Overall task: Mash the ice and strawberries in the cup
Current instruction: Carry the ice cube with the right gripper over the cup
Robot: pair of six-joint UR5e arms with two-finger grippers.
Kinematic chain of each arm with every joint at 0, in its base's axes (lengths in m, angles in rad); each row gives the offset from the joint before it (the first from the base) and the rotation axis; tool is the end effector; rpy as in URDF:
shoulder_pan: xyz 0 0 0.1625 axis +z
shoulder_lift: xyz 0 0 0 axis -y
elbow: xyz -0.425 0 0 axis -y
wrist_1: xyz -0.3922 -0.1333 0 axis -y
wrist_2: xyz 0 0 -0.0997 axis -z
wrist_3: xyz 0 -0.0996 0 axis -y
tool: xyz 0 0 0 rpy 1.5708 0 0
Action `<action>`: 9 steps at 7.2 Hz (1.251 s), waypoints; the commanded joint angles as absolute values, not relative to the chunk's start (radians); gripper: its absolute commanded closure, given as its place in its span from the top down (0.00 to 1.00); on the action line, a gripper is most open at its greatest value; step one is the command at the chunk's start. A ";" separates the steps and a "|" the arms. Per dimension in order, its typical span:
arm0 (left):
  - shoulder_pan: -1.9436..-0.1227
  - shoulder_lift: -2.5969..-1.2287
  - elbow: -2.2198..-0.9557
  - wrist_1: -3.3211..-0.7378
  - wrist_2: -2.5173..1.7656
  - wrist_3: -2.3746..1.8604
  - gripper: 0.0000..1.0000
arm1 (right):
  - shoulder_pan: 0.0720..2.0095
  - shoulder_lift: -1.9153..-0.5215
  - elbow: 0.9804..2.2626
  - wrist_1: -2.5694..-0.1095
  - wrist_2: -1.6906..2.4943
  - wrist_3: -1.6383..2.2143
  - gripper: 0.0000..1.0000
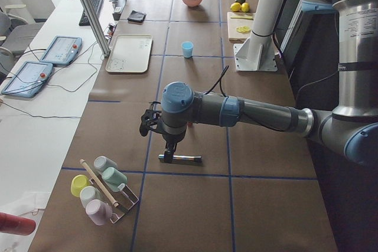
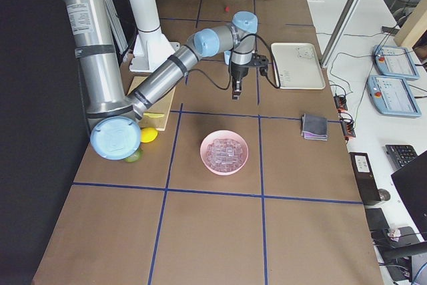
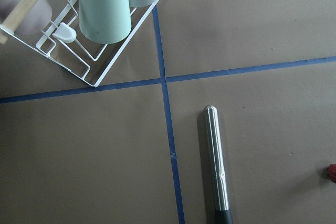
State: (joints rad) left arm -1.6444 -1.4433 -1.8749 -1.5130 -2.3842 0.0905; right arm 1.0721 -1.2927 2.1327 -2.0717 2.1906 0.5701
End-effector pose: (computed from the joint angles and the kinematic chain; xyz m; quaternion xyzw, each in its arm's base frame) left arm -0.0931 -0.4335 0.5713 0.0867 0.3891 0.0312 0.9166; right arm -0.1726 -0.4747 0.3224 -0.0148 -0.3405 -0.0179 0.9399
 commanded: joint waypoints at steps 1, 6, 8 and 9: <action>-1.644 -1.437 -1.876 -1.514 -2.385 0.091 1.00 | 0.891 -1.026 2.044 -2.128 2.178 0.870 0.00; -1.644 -1.437 -1.870 -1.514 -2.385 0.091 1.00 | 0.550 -0.734 1.706 -1.872 1.939 1.281 0.00; -1.644 -1.437 -1.865 -1.514 -2.384 0.091 1.00 | 0.526 -0.666 1.584 -1.804 1.911 1.290 0.00; -1.643 -1.437 -1.864 -1.514 -2.385 0.091 1.00 | 0.525 -0.644 1.551 -1.804 1.910 1.290 0.00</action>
State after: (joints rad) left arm -1.6436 -1.4373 -1.8659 -1.5136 -2.3847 0.0905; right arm 0.5313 -0.6788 1.6053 -1.8180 1.9165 1.2854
